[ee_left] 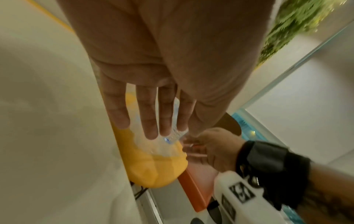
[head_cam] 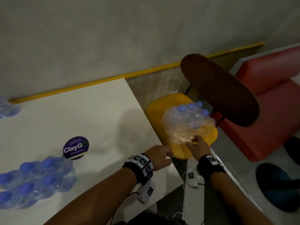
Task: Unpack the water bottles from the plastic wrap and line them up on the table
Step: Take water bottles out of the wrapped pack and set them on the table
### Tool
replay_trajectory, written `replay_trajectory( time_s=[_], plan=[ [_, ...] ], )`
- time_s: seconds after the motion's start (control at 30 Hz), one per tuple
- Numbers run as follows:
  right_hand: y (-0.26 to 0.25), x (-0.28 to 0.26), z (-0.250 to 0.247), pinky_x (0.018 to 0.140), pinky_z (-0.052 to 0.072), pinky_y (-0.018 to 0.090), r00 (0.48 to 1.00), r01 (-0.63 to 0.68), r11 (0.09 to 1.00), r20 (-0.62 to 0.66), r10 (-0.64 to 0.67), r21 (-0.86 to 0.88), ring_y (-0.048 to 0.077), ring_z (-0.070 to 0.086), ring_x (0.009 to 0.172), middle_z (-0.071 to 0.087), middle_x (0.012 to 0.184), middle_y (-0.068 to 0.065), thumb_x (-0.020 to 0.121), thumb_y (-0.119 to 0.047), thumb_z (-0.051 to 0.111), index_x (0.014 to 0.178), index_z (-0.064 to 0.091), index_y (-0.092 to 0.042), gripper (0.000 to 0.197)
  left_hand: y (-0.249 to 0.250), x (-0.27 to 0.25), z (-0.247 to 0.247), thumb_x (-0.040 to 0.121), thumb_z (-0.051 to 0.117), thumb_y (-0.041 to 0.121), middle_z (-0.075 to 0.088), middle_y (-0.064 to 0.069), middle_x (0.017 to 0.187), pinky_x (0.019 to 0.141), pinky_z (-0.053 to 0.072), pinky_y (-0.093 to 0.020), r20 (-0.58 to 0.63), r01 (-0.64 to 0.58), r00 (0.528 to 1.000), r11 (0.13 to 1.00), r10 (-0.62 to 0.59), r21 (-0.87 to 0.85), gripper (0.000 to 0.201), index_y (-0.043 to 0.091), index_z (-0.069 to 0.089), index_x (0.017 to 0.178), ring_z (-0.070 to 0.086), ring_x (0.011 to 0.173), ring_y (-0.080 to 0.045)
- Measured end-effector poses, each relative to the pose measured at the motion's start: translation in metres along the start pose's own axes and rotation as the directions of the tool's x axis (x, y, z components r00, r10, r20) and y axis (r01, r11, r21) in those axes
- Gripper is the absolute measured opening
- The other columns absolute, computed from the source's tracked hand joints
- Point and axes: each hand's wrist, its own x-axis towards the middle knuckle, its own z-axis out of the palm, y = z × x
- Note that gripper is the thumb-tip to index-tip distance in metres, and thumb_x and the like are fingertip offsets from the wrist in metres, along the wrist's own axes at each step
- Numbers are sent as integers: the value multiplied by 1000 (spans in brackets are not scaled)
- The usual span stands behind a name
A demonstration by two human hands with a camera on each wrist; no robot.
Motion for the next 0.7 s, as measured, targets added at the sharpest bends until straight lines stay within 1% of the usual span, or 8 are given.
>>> replay_trajectory(
  time_s=[0.13, 0.23, 0.37, 0.43, 0.47, 0.57, 0.63, 0.7],
  plan=[
    [19, 61, -36, 94, 48, 44, 999, -37, 998, -33, 38, 44, 32, 55, 119, 49, 142, 11, 91, -31, 67, 149, 30, -11, 72, 38, 81, 30, 97, 64, 36, 44, -8, 158, 113, 43, -39, 53, 73, 996, 995, -69, -67, 66, 19, 38, 156, 49, 139, -29],
    [28, 105, -44, 94, 49, 44, 997, -67, 994, -22, 69, 82, 35, 55, 120, 51, 140, 12, 90, -33, 67, 147, 35, -11, 69, 60, 134, 39, 95, 66, 40, 36, -7, 162, 113, 42, -45, -13, 158, 987, 974, -162, -162, 79, 24, 24, 160, 44, 142, -31],
    [34, 152, -40, 67, 54, 23, 998, 56, 981, -51, -48, 184, 21, 67, 96, 68, 110, 4, 83, -28, 72, 121, 58, -25, 41, 59, 194, 37, 88, 64, 50, 62, -5, 123, 90, 54, -44, -209, 222, 933, 926, -293, -305, 60, 24, 48, 139, 64, 111, -31],
    [43, 173, -29, 71, 58, 39, 999, 53, 972, -21, -49, 228, 19, 68, 90, 71, 102, 0, 81, -39, 71, 111, 64, -29, 32, 45, 224, 33, 89, 49, 71, 69, -4, 107, 81, 55, -42, -196, 302, 911, 910, -363, -282, 60, 27, 59, 129, 68, 97, -36],
    [43, 179, -25, 77, 58, 46, 1000, 21, 968, 10, -25, 251, 21, 69, 91, 71, 102, -1, 78, -48, 69, 111, 65, -30, 37, 50, 227, 21, 92, 43, 72, 71, -4, 116, 87, 56, -45, -171, 330, 912, 914, -374, -238, 58, 32, 59, 131, 68, 102, -37],
    [40, 184, -17, 91, 53, 44, 991, -123, 960, 87, 104, 252, 29, 65, 103, 69, 115, 3, 78, -56, 63, 119, 64, -24, 52, 45, 236, 5, 103, 57, 33, 55, -15, 148, 108, 48, -42, -156, 388, 909, 921, -386, -19, 55, 8, 45, 150, 57, 129, -36],
    [37, 185, -18, 92, 52, 42, 983, -177, 957, 94, 159, 232, 31, 63, 104, 67, 116, 5, 86, -49, 58, 124, 61, -21, 47, 36, 234, -1, 87, 77, 23, 49, -17, 150, 99, 54, -46, -144, 375, 923, 920, -358, 117, 98, 24, 13, 163, 61, 119, -41],
    [35, 189, -19, 90, 54, 42, 982, -178, 963, 92, 162, 204, 27, 64, 97, 66, 114, 5, 89, -46, 57, 126, 59, -21, 44, 30, 231, -3, 83, 80, 20, 48, -15, 147, 93, 56, -46, -87, 368, 930, 890, -358, 270, 116, 40, -3, 161, 62, 112, -41]
  ],
)
